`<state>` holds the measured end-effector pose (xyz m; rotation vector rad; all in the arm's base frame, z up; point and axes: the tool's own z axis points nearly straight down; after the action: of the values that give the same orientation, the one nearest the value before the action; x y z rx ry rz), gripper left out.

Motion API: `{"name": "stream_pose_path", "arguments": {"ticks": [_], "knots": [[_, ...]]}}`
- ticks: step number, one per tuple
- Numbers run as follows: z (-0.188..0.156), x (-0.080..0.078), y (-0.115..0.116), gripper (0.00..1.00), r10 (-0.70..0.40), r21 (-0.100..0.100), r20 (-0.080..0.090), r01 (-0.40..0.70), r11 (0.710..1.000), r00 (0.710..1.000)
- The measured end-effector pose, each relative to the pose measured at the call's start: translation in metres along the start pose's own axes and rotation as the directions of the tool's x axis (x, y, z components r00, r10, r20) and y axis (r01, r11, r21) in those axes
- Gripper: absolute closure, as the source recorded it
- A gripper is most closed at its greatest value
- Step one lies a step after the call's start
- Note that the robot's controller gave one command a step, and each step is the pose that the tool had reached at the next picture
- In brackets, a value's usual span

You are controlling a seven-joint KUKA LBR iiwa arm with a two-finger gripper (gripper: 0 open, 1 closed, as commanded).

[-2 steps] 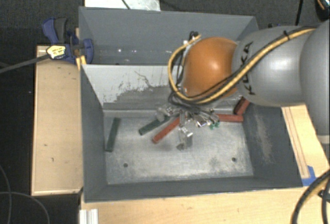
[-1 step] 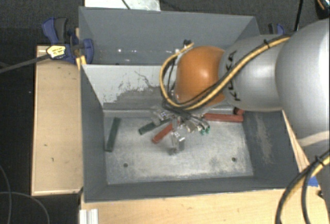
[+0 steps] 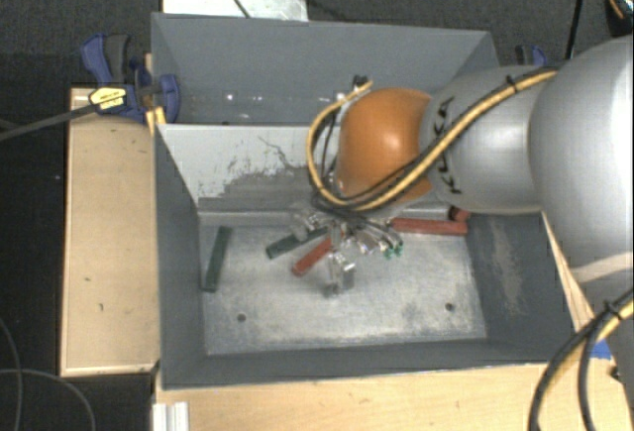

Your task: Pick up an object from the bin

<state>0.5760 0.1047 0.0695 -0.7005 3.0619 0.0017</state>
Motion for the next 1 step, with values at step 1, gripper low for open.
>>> {"name": "stream_pose_path", "arguments": {"ticks": [1], "knots": [[-0.0031,-0.0019,-0.0005,1.00,0.003,0.001,0.006,-0.003,1.000,1.000]]}}
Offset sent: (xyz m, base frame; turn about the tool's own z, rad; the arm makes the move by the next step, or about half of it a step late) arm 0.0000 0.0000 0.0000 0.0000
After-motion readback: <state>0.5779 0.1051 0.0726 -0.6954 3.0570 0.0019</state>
